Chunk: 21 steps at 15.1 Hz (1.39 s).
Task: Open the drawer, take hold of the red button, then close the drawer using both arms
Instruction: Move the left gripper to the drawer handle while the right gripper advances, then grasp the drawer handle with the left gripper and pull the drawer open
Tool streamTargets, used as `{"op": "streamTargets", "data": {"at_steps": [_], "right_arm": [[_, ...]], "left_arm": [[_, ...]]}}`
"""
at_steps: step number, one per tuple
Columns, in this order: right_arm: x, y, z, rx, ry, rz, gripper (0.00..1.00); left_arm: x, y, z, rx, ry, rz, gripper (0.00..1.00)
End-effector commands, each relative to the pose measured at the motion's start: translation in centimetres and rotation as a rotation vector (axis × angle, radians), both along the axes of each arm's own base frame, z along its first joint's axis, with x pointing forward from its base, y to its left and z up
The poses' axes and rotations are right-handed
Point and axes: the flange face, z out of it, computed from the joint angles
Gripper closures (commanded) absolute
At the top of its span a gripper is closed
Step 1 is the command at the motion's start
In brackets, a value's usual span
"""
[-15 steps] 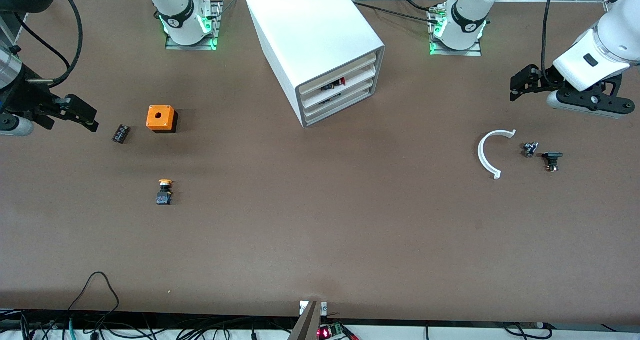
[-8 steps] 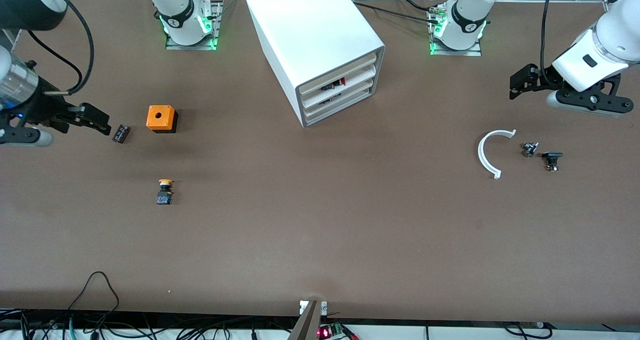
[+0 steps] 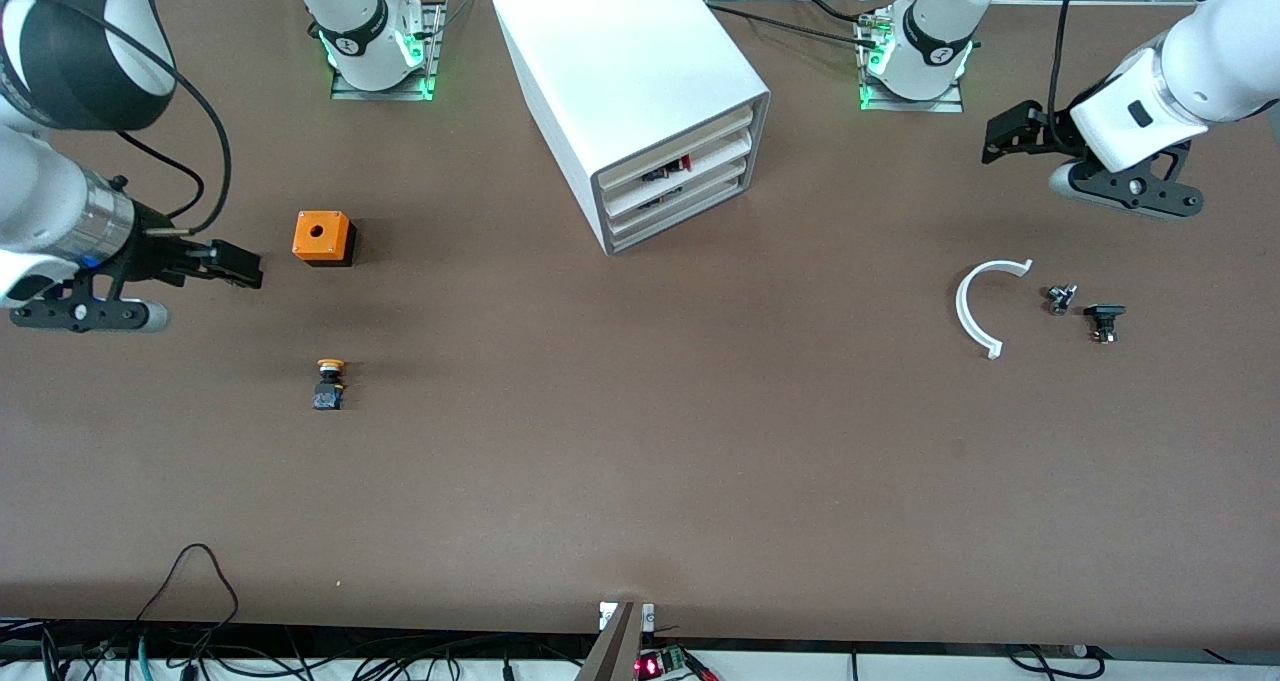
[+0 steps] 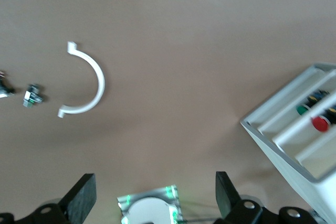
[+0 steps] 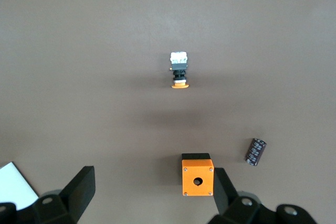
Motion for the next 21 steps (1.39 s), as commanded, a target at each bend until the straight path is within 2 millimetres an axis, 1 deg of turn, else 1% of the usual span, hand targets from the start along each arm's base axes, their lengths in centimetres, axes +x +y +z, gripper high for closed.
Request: {"op": "streamTargets", "data": {"at_steps": [1, 2, 3, 4, 5, 6, 7, 8, 9, 10, 11, 13, 14, 15, 17, 18, 19, 20, 21], "right_arm": [[1.0, 0.7, -1.6, 0.014, 0.023, -0.023, 0.01], [1.2, 1.1, -2.4, 0.007, 0.036, -0.072, 0.01], [1.5, 1.6, -2.6, 0.002, 0.035, -0.11, 0.01], [2.2, 1.6, -1.8, 0.01, 0.016, -0.123, 0.01], [2.8, 1.8, -1.9, 0.024, 0.021, -0.134, 0.01], [2.8, 2.0, -2.1, 0.038, 0.026, -0.155, 0.01], [2.8, 2.9, -1.9, 0.057, 0.026, -0.185, 0.01], [2.8, 4.3, -2.0, 0.06, 0.024, -0.206, 0.01], [2.7, 6.5, -2.4, 0.051, 0.03, -0.207, 0.01], [2.7, 7.6, -2.3, 0.049, 0.026, -0.208, 0.01], [2.9, 8.0, -2.2, 0.048, 0.022, -0.217, 0.01], [3.0, 9.5, -2.1, 0.049, 0.002, -0.202, 0.01], [3.1, 10.0, -2.1, 0.05, -0.008, -0.197, 0.01], [3.0, 10.0, -2.2, 0.049, -0.009, -0.196, 0.01], [3.1, 9.8, -2.3, 0.05, -0.006, -0.191, 0.01], [3.2, 9.8, -3.1, 0.048, 0.008, -0.194, 0.01], [3.2, 10.1, -3.3, 0.047, 0.012, -0.197, 0.01], [3.1, 10.6, -3.3, 0.054, 0.014, -0.196, 0.01], [2.9, 11.5, -3.2, 0.053, 0.015, -0.225, 0.01]], "left_arm": [[-1.0, -1.2, 0.1, -0.065, 0.089, -0.018, 0.0], [-1.1, -1.5, -0.3, -0.093, 0.116, -0.028, 0.0], [-1.1, -2.0, -0.7, -0.124, 0.137, -0.047, 0.0], [-1.1, -2.5, -1.2, -0.166, 0.151, -0.063, 0.01], [-0.8, -3.1, -2.2, -0.226, 0.174, -0.081, 0.01], [-0.2, -3.6, -3.8, -0.288, 0.199, -0.109, 0.01], [0.7, -4.1, -5.8, -0.354, 0.226, -0.145, 0.01], [1.7, -4.3, -7.9, -0.431, 0.236, -0.171, 0.01], [2.6, -4.7, -9.5, -0.491, 0.224, -0.192, 0.01], [3.2, -4.9, -11.4, -0.547, 0.209, -0.203, 0.01], [3.4, -5.3, -13.2, -0.62, 0.184, -0.203, 0.01], [2.9, -6.0, -16.5, -0.756, 0.127, -0.172, 0.01], [2.6, -6.6, -17.6, -0.791, 0.104, -0.169, 0.01], [2.4, -6.9, -18.7, -0.804, 0.076, -0.169, 0.01], [1.3, -8.6, -21.5, -0.838, 0.036, -0.192, 0.02], [0.4, -9.2, -23.0, -0.856, 0.027, -0.187, 0.02], [-0.4, -10.3, -23.9, -0.863, 0.025, -0.202, 0.02], [-0.9, -10.9, -24.6, -0.855, 0.021, -0.205, 0.02], [-1.3, -11.2, -25.2, -0.844, 0.017, -0.203, 0.02]]}}
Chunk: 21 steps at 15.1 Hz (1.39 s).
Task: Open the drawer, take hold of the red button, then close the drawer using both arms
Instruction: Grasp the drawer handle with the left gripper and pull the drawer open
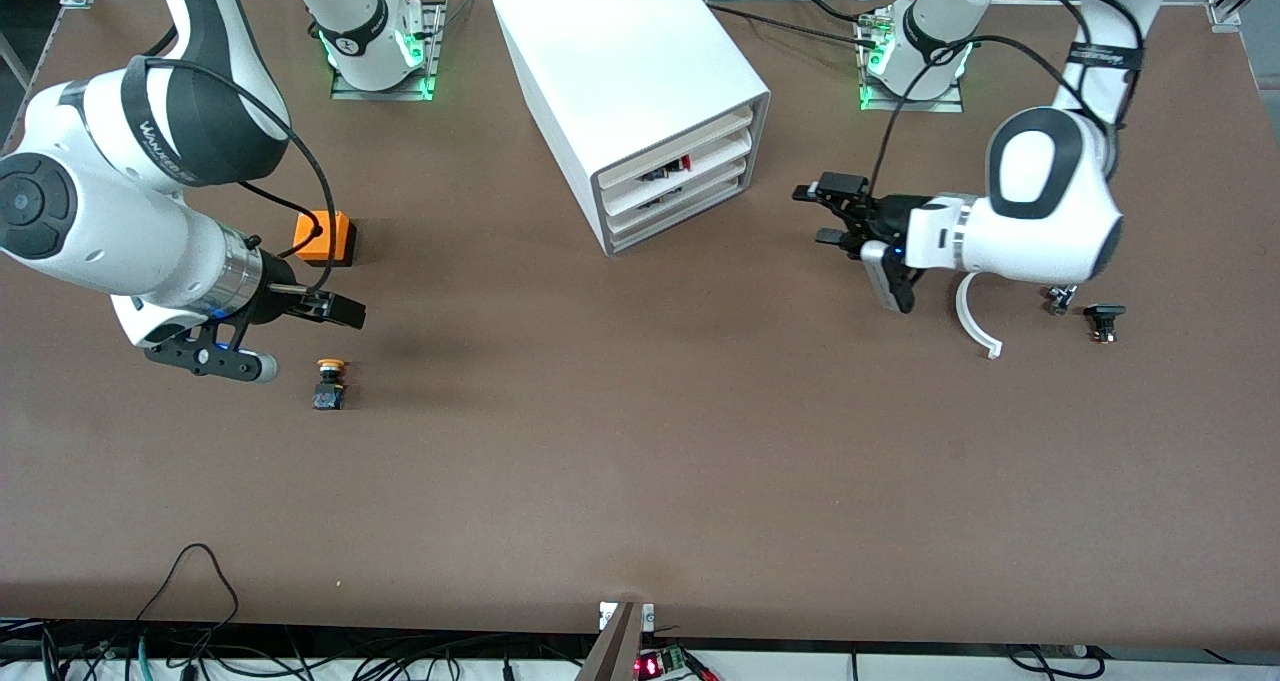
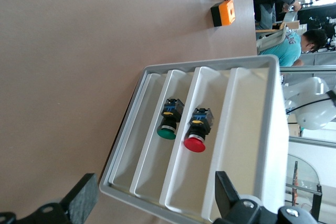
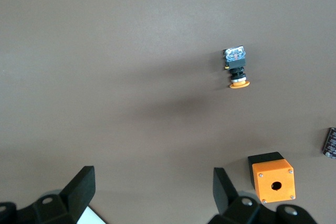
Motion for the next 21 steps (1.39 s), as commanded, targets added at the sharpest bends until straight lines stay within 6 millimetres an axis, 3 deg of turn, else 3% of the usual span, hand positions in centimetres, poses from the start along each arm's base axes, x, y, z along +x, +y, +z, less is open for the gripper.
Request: {"op": "streamTargets", "data": {"at_steps": [1, 5, 7, 11, 13, 17, 19, 21], "right_arm": [[0.1, 2.5, 0.3, 0.006, 0.002, -0.074, 0.01], [-0.1, 5.6, 1.1, 0.014, -0.037, -0.136, 0.01], [0.2, 8.0, 1.4, 0.015, -0.039, -0.181, 0.01], [0.6, 11.5, 1.6, 0.024, -0.05, -0.237, 0.01], [0.6, 13.0, 1.8, 0.028, -0.053, -0.283, 0.01], [0.6, 17.1, 2.0, 0.041, -0.058, -0.371, 0.01], [0.5, 19.1, 2.1, 0.051, -0.062, -0.406, 0.01], [0.4, 20.3, 2.0, 0.056, -0.062, -0.436, 0.01]], "left_arm": [[-2.1, -1.1, -1.2, 0.001, -0.037, 0.008, 0.02], [-5.4, -3.7, -5.0, -0.109, -0.052, -0.005, 0.03], [-6.7, -3.7, -7.4, -0.194, -0.073, -0.002, 0.06], [-10.4, -5.2, -10.1, -0.269, -0.04, 0.075, 0.15], [-12.9, -7.2, -11.4, -0.299, -0.023, 0.097, 0.21], [-14.4, -8.0, -12.7, -0.301, 0.001, 0.099, 0.32], [-14.6, -8.0, -13.3, -0.298, 0.013, 0.101, 0.42], [-14.8, -7.9, -13.8, -0.302, 0.015, 0.098, 0.69]]}}
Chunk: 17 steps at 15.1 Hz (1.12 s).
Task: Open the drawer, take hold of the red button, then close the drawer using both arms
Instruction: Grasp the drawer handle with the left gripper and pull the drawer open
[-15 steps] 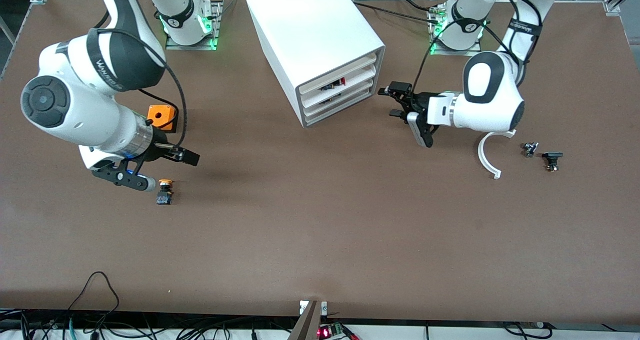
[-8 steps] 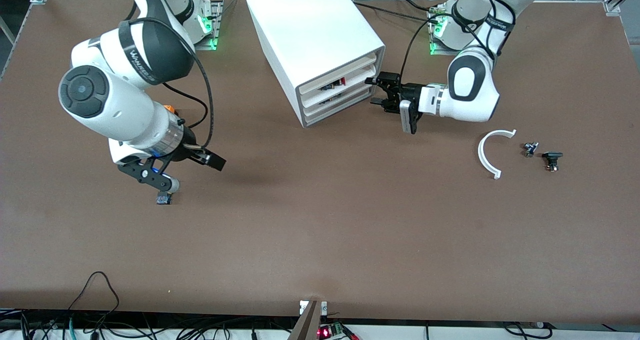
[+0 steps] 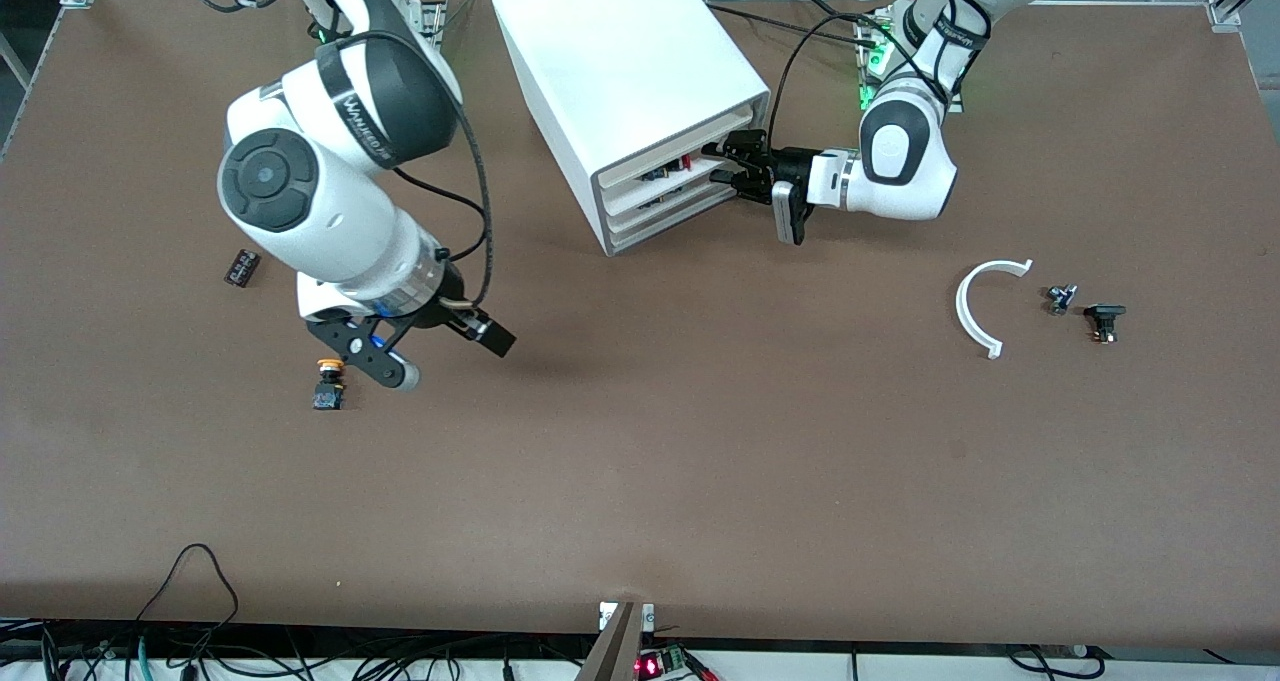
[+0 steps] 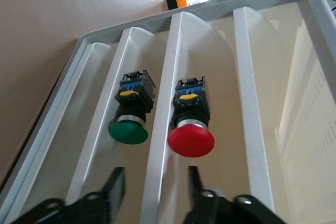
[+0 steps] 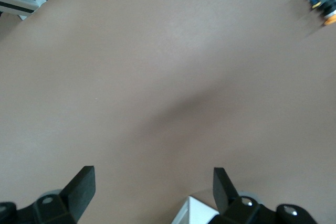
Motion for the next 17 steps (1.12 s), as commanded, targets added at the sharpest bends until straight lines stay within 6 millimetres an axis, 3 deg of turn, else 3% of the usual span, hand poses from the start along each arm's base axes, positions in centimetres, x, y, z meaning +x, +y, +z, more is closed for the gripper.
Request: {"op": "streamTargets", "data": {"at_steps": [1, 2, 8, 12, 17], "right_arm": [[0.5, 1.9, 0.3, 0.021, 0.003, -0.055, 0.01], [0.4, 2.4, 0.4, 0.024, 0.001, -0.066, 0.01], [-0.9, 7.2, -1.2, 0.036, 0.022, -0.188, 0.01], [-2.0, 10.3, -2.0, 0.055, 0.02, -0.244, 0.01], [-3.6, 14.2, -3.4, 0.085, 0.013, -0.317, 0.01]], "left_arm": [[-0.7, -0.1, -1.1, -0.017, -0.01, -0.001, 0.92], [-0.7, -0.2, -1.2, -0.016, -0.009, -0.002, 1.0], [1.2, 0.5, -0.8, -0.018, -0.019, 0.024, 1.0], [4.1, 1.8, -1.6, -0.026, -0.021, 0.061, 1.0], [9.8, 5.3, -1.0, 0.018, -0.111, 0.001, 1.0]]}}
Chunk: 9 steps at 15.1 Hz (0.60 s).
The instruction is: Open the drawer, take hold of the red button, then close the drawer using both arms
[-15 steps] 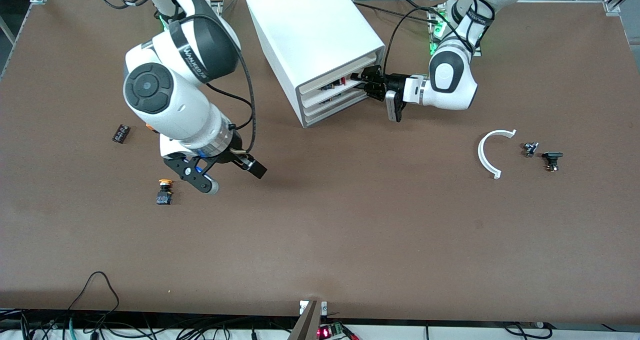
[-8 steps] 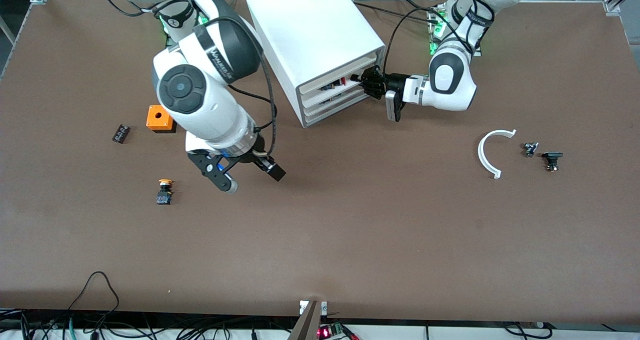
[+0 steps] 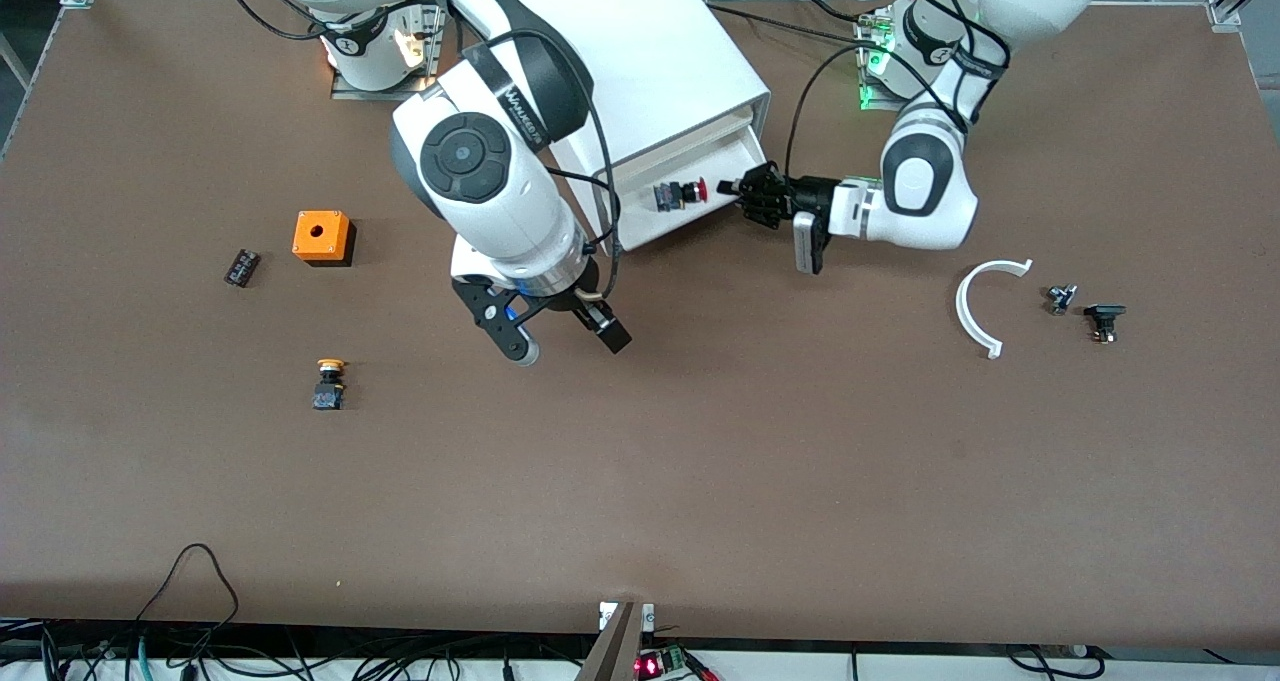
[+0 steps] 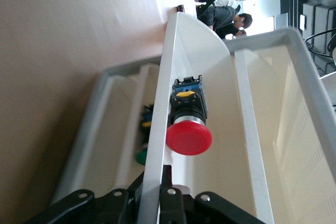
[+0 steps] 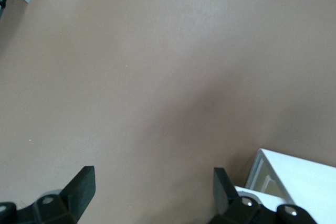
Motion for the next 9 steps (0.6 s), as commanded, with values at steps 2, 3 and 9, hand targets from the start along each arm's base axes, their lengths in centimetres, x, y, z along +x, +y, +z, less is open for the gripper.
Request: {"op": "streamTargets", "data": {"at_steps": [2, 3, 9], "right_arm": [[-1.1, 3.2, -0.6, 0.029, 0.003, -0.053, 0.01], [-1.4, 3.8, -0.9, 0.035, 0.003, -0.074, 0.01], [-4.3, 8.6, -2.8, 0.068, 0.019, -0.181, 0.01]], "left_arm": [[6.3, 3.0, -0.2, 0.074, -0.086, -0.046, 1.0], [7.6, 3.6, -0.1, 0.089, -0.093, -0.056, 1.0], [10.0, 4.8, 0.1, 0.097, -0.097, -0.055, 1.0]]}}
